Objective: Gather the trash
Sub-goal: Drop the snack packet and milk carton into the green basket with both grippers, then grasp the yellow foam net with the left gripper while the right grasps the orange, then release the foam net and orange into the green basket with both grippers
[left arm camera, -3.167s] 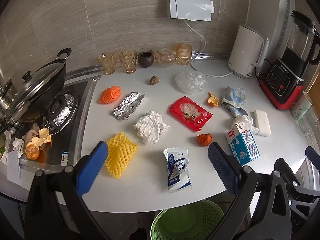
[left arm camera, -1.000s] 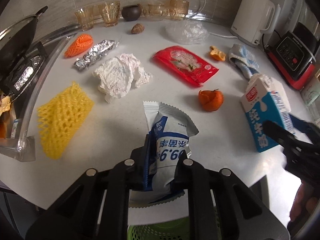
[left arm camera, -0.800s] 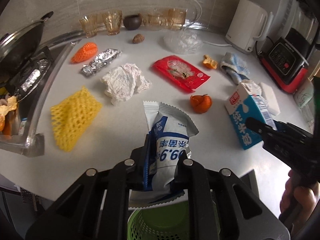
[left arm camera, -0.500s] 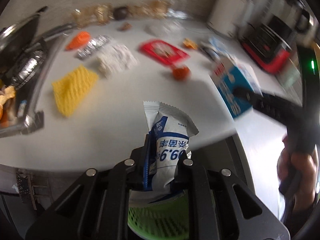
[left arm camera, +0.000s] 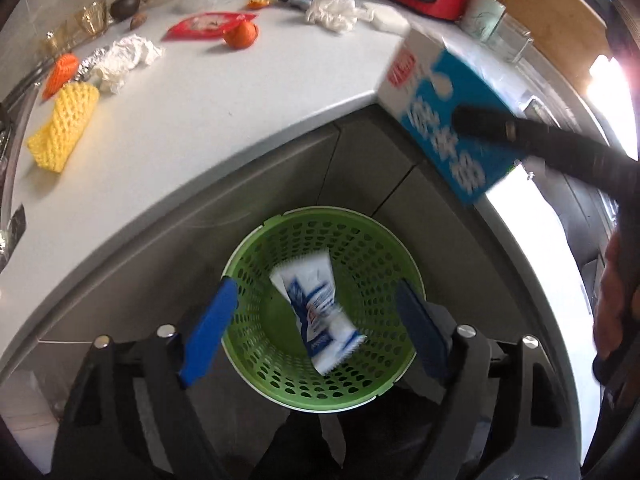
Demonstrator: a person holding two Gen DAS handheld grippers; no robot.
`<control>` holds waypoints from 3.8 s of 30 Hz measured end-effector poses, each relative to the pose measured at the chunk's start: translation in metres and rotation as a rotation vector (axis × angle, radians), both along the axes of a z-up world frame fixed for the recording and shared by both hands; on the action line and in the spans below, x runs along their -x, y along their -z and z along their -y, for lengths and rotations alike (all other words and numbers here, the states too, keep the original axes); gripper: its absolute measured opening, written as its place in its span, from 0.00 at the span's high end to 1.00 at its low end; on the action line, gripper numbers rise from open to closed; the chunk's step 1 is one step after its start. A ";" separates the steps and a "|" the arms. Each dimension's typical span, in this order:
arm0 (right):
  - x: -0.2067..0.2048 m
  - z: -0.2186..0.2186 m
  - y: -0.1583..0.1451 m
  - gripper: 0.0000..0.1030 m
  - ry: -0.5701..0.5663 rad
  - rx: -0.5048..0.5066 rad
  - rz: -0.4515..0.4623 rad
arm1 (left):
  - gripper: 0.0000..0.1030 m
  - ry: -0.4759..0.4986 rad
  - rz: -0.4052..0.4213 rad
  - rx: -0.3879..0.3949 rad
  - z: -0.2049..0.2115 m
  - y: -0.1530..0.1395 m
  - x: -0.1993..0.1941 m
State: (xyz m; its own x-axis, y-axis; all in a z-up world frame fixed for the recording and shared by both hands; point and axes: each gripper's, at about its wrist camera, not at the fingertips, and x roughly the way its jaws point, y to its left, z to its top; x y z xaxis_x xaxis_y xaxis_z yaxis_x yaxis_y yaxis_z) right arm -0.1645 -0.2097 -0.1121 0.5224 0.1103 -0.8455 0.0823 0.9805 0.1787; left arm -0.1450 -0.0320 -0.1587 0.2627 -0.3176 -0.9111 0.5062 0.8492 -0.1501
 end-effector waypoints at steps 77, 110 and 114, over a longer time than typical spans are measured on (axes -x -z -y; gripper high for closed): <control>-0.235 -0.034 0.044 0.15 -0.335 0.019 0.002 | 0.91 -0.671 0.154 -0.132 -0.087 -0.026 -0.180; -0.097 -0.027 -0.013 0.74 -0.159 0.071 0.008 | 0.91 -0.246 0.068 0.080 -0.043 -0.068 -0.070; -0.043 -0.029 -0.018 0.74 -0.090 0.085 -0.006 | 0.91 -0.129 0.043 0.078 -0.028 -0.061 -0.040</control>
State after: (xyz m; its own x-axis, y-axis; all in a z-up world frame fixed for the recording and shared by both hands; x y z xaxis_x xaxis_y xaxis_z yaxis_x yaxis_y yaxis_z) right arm -0.1220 -0.1802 -0.0938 0.5084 0.0844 -0.8570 -0.0060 0.9955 0.0945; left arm -0.1053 -0.0044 -0.0972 0.3437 -0.3479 -0.8723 0.4012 0.8942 -0.1985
